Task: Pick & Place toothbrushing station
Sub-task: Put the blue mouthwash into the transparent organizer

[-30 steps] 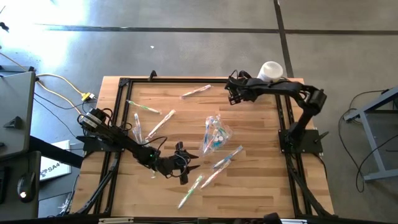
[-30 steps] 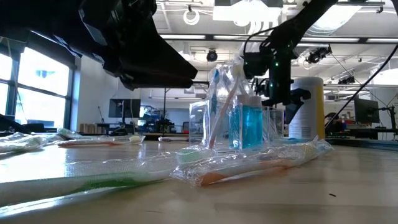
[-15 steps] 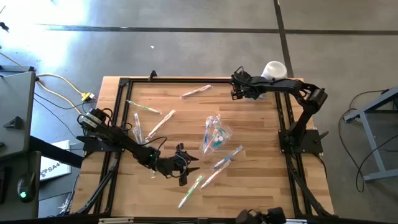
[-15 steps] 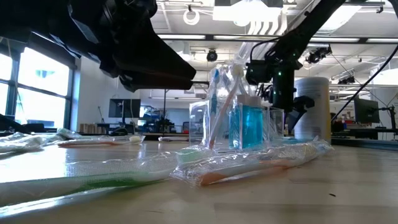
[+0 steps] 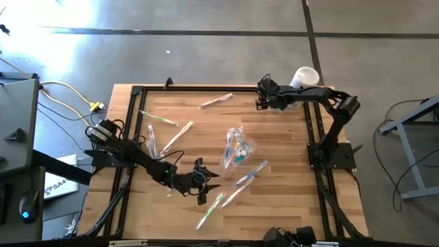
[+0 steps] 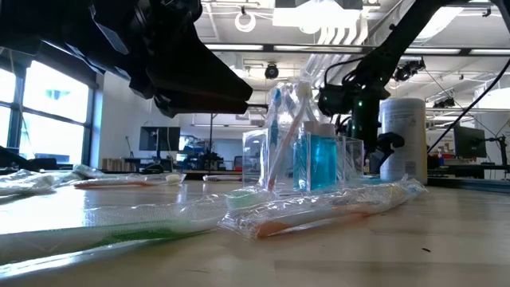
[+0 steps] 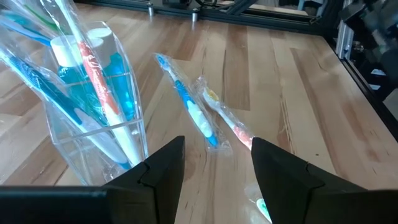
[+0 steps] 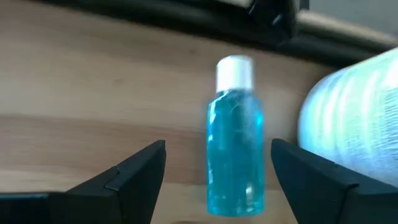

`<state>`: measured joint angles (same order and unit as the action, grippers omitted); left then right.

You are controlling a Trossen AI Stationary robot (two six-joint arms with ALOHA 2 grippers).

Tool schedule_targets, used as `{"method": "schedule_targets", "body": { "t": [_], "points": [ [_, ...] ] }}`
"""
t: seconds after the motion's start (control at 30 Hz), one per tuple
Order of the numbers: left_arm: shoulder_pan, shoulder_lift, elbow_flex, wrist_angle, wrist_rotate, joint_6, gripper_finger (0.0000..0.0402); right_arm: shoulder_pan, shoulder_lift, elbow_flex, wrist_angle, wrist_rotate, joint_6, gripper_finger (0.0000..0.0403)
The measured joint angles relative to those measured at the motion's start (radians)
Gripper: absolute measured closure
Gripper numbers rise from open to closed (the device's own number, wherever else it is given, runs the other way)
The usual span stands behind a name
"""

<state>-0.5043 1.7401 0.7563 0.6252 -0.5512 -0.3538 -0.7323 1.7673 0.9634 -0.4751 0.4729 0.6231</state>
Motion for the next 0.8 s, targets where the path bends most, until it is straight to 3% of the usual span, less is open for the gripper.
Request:
{"method": "schedule_targets", "body": {
  "t": [0.23,0.4,0.53,0.8],
  "points": [
    [0.000,0.000,0.000,-0.002,0.001,0.000,0.0220,0.003,0.094,0.012,0.021,0.007,-0.028,0.0120],
    [0.000,0.000,0.000,-0.006,0.001,0.000,0.0220,0.019,0.095,0.011,0.038,0.007,-0.044,0.0148],
    [0.000,0.000,0.000,-0.007,0.001,0.004,0.0220,0.016,0.096,0.010,0.024,-0.014,-0.045,0.0199],
    [0.000,0.000,0.000,-0.007,0.001,0.008,0.0220,0.019,0.098,0.010,0.012,-0.027,-0.116,0.0340]
  ]
}}
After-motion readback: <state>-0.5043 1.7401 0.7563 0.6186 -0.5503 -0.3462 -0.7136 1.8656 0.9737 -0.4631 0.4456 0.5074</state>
